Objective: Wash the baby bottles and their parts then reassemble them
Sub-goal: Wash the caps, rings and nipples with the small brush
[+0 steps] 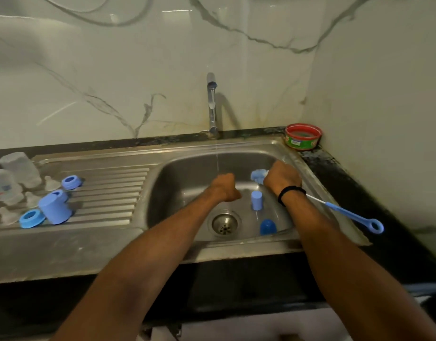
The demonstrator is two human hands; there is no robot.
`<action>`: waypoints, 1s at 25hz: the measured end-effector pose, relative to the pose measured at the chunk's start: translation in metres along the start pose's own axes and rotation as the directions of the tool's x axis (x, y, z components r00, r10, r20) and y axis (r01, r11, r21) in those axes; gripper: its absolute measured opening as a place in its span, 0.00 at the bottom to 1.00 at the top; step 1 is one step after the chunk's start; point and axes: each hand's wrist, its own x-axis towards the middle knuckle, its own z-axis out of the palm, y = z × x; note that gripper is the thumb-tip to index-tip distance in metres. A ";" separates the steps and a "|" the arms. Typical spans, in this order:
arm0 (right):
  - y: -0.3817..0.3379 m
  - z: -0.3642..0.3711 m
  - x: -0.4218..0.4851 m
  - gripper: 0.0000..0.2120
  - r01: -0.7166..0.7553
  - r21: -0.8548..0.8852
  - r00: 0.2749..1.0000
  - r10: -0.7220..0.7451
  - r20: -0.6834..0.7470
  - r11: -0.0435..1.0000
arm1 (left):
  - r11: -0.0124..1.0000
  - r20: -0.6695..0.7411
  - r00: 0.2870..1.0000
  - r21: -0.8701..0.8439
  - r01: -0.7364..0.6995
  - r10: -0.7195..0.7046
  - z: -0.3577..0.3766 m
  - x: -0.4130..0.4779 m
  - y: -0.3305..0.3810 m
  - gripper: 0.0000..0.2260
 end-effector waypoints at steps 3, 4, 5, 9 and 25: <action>0.003 0.006 0.016 0.15 -0.092 -0.069 0.996 0.091 -0.014 0.993 | 0.998 0.143 0.988 0.024 -0.057 0.053 0.021 0.034 0.036 0.28; 0.002 0.007 0.021 0.15 -0.114 -0.086 0.993 0.113 -0.022 0.990 | 0.996 0.172 0.982 0.039 -0.084 0.076 0.027 0.043 0.046 0.25; 0.001 0.009 0.026 0.15 -0.131 -0.089 0.991 0.130 -0.023 0.987 | 0.994 0.184 0.979 0.051 -0.095 0.085 0.032 0.050 0.054 0.23; 0.008 0.010 0.035 0.15 -0.143 -0.020 0.987 0.141 -0.081 0.990 | 0.992 0.216 0.975 0.100 -0.078 0.055 0.055 0.075 0.061 0.22; -0.042 0.046 0.023 0.12 0.146 0.255 0.985 -0.166 0.055 0.956 | -0.004 0.087 0.829 -0.995 0.101 -0.552 -0.004 0.030 -0.074 0.15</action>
